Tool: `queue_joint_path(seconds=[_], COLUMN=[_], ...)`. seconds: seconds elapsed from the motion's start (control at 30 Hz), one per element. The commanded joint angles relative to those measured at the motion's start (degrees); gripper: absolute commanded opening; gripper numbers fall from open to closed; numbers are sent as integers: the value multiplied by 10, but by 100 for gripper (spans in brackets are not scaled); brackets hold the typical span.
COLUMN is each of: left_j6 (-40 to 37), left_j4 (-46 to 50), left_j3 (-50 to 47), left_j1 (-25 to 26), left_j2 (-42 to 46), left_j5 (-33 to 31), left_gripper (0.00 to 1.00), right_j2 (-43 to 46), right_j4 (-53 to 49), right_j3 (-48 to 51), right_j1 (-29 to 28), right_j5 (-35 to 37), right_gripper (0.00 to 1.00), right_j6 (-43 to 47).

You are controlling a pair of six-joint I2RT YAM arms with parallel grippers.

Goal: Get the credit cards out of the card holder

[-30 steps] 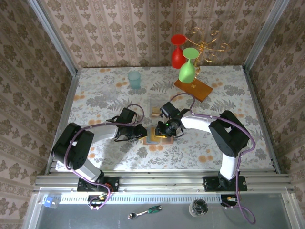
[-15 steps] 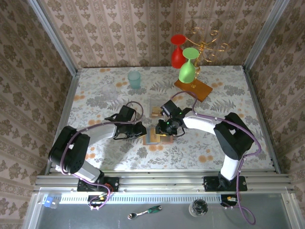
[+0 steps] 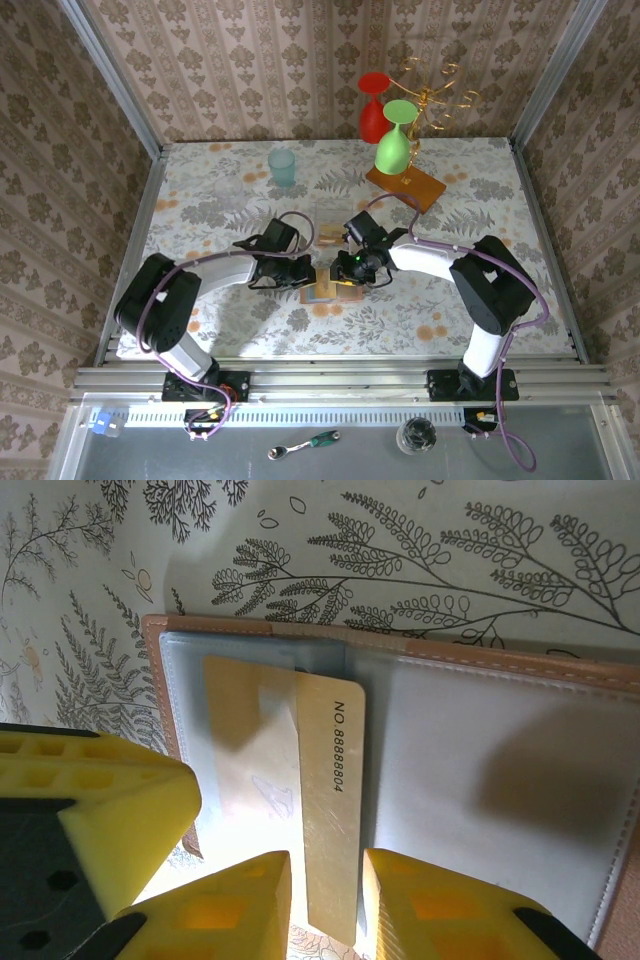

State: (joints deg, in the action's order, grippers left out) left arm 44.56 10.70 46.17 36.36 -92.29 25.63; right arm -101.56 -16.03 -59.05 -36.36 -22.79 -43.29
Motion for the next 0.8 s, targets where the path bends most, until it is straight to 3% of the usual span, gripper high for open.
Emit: queue_joint_path(seconds=[0.0, 0.77], left_j6=[-20, -20], left_j4=[15, 20], left_j3=[-9, -31], left_j1=[0, -1], left_j2=[-12, -14], left_j5=[-13, -26], left_gripper=[0, 0], right_j2=[9, -27], right_j4=[18, 65], right_j3=[9, 31], right_j1=[3, 12], right_j5=[-13, -44], right_gripper=[28, 28], right_j6=[5, -5])
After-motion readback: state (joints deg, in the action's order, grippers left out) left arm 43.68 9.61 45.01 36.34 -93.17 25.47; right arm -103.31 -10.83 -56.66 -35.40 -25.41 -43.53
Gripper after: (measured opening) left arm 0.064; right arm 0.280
